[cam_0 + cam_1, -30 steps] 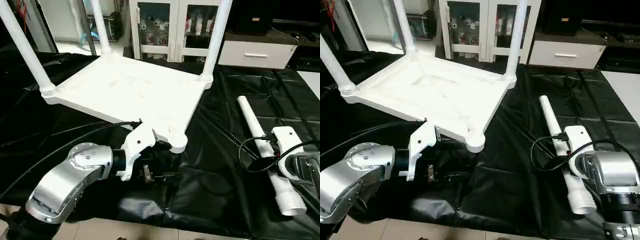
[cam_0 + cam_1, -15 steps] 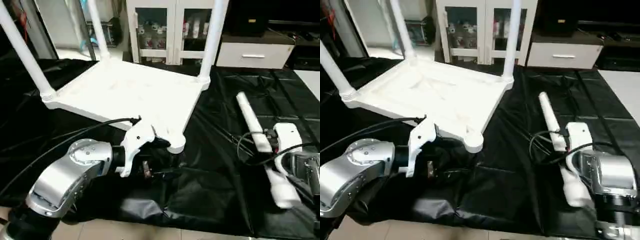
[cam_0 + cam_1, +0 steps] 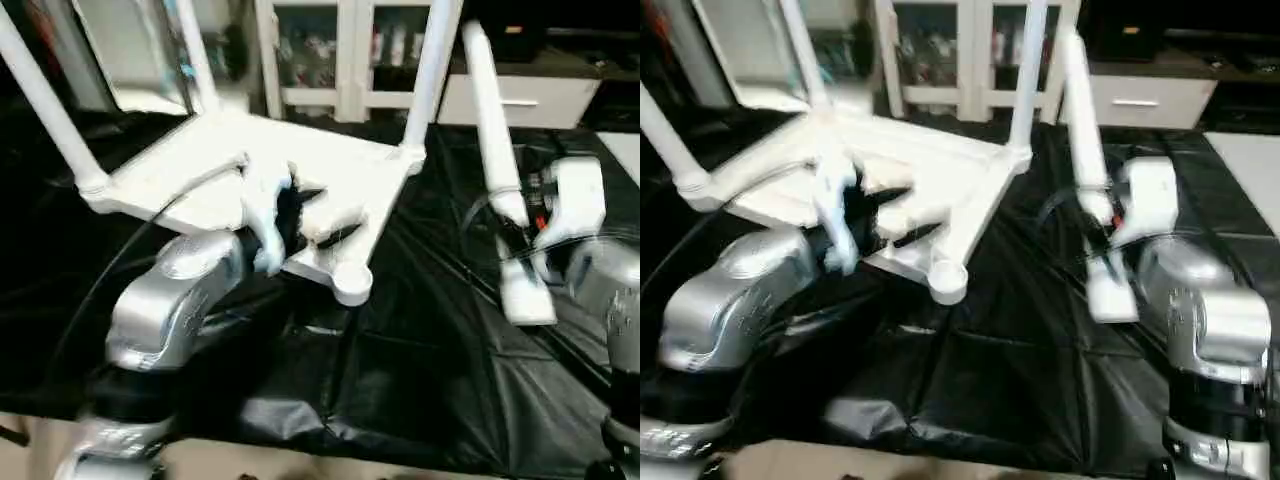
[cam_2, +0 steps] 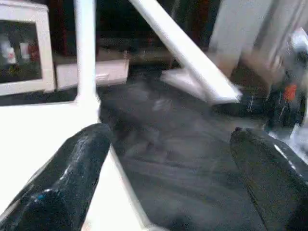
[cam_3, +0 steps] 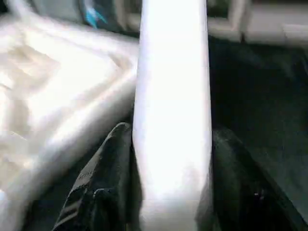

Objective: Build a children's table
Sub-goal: Pick table leg

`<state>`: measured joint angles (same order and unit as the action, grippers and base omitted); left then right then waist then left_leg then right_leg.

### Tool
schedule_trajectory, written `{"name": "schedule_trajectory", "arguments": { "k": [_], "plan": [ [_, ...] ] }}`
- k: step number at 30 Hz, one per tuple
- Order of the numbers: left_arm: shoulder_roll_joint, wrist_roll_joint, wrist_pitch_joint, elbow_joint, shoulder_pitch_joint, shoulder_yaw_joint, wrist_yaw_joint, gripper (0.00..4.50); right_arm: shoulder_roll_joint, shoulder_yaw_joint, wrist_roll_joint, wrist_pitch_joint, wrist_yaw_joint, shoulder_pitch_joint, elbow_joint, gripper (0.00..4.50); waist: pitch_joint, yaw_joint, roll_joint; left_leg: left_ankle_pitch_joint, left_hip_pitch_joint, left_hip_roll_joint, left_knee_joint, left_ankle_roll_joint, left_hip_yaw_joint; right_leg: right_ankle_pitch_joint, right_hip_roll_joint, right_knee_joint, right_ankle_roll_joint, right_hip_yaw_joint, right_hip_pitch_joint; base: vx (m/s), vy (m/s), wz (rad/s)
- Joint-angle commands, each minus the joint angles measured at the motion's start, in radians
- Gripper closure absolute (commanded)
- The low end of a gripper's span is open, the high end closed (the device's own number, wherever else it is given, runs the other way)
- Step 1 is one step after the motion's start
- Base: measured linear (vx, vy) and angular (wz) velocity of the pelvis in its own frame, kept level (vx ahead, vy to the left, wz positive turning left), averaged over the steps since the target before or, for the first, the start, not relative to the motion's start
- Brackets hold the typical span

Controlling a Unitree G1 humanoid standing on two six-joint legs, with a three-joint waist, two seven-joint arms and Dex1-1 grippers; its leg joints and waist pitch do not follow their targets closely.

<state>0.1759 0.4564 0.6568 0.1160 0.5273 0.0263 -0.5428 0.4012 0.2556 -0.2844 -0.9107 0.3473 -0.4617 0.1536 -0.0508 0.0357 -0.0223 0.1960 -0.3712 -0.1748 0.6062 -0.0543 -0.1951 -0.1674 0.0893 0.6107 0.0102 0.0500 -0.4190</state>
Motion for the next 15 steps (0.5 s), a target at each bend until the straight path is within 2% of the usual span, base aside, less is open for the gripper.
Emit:
{"name": "schedule_trajectory", "arguments": {
  "k": [1,2,3,4,6,7,8,9,11,12,13,15],
  "plan": [
    [-0.028,0.096,0.072,0.036,0.03,-0.07,0.043,0.0,-0.019,-0.013,-0.047,0.095,0.041,-0.032,0.032,2.72,0.076,0.016,0.019,0.045,0.001,-0.035,-0.058,0.067,0.019,-0.143,0.038,-0.059,-0.214,-0.032,0.058,0.0,0.0,0.0],
    [-0.05,0.133,0.096,0.038,0.046,-0.091,0.058,0.0,-0.031,-0.016,-0.063,0.125,0.057,-0.037,0.04,2.72,0.076,0.014,0.016,0.059,0.004,-0.035,-0.056,0.064,0.014,-0.133,0.04,-0.055,-0.23,-0.034,0.056,0.0,0.0,0.0],
    [-0.072,0.165,0.115,0.033,0.064,-0.11,0.075,0.0,-0.044,-0.019,-0.077,0.15,0.074,-0.04,0.052,2.72,0.072,0.016,0.021,0.095,0.006,-0.034,-0.056,0.067,0.013,-0.152,0.039,-0.064,-0.243,-0.033,0.055,0.0,0.0,0.0],
    [-0.09,0.186,0.126,0.016,0.089,-0.122,0.084,0.0,-0.059,-0.025,-0.094,0.162,0.091,-0.037,0.072,2.72,0.071,0.024,0.018,0.108,0.008,-0.035,-0.057,0.07,0.013,-0.163,0.041,-0.064,-0.244,-0.034,0.056,0.0,0.0,0.0],
    [-0.101,0.195,0.132,0.003,0.106,-0.129,0.09,0.0,-0.068,-0.028,-0.105,0.164,0.102,-0.034,0.088,2.72,0.069,0.03,0.02,0.113,0.009,-0.037,-0.06,0.071,0.014,-0.173,0.037,-0.066,-0.235,-0.034,0.055,0.0,0.0,0.0],
    [-0.119,0.215,0.136,-0.03,0.134,-0.143,0.101,0.0,-0.082,-0.037,-0.116,0.165,0.111,-0.029,0.112,2.72,0.069,0.036,0.013,0.117,0.012,-0.037,-0.06,0.066,0.015,-0.178,0.037,-0.066,-0.229,-0.035,0.053,0.0,0.0,0.0],
    [-0.119,0.215,0.136,-0.03,0.134,-0.143,0.101,0.0,-0.082,-0.037,-0.116,0.165,0.111,-0.029,0.112,2.72,0.067,0.037,0.016,0.121,0.013,-0.035,-0.059,0.063,0.012,-0.185,0.035,-0.07,-0.223,-0.036,0.052,0.0,0.0,0.0],
    [-0.141,0.235,0.139,-0.069,0.169,-0.162,0.113,0.0,-0.102,-0.046,-0.132,0.16,0.121,-0.022,0.14,2.72,0.068,0.042,0.011,0.125,0.011,-0.034,-0.06,0.053,0.014,-0.196,0.036,-0.068,-0.215,-0.035,0.055,0.0,0.0,0.0],
    [-0.152,0.243,0.136,-0.091,0.191,-0.17,0.116,0.0,-0.112,-0.056,-0.141,0.156,0.128,-0.015,0.158,2.72,0.068,0.047,0.017,0.132,0.01,-0.035,-0.064,0.041,0.017,-0.22,0.038,-0.072,-0.193,-0.035,0.057,0.0,0.0,0.0],
    [-0.17,0.261,0.139,-0.12,0.223,-0.186,0.124,0.0,-0.125,-0.076,-0.156,0.157,0.137,-0.001,0.182,2.72,0.066,0.05,0.014,0.142,0.012,-0.033,-0.064,0.032,0.015,-0.237,0.037,-0.076,-0.182,-0.036,0.053,0.0,0.0,0.0],
    [-0.19,0.281,0.15,-0.149,0.258,-0.202,0.137,0.0,-0.138,-0.107,-0.175,0.168,0.148,0.02,0.211,2.72,0.068,0.054,0.007,0.156,0.016,-0.033,-0.064,0.022,0.016,-0.243,0.038,-0.078,-0.178,-0.035,0.052,0.0,0.0,0.0],
    [-0.196,0.282,0.153,-0.158,0.267,-0.204,0.142,0.0,-0.143,-0.119,-0.182,0.174,0.151,0.028,0.221,2.72,0.068,0.052,0.013,0.159,0.008,-0.035,-0.068,0.018,0.021,-0.23,0.04,-0.075,-0.172,-0.034,0.059,0.0,0.0,0.0]
  ]
}}
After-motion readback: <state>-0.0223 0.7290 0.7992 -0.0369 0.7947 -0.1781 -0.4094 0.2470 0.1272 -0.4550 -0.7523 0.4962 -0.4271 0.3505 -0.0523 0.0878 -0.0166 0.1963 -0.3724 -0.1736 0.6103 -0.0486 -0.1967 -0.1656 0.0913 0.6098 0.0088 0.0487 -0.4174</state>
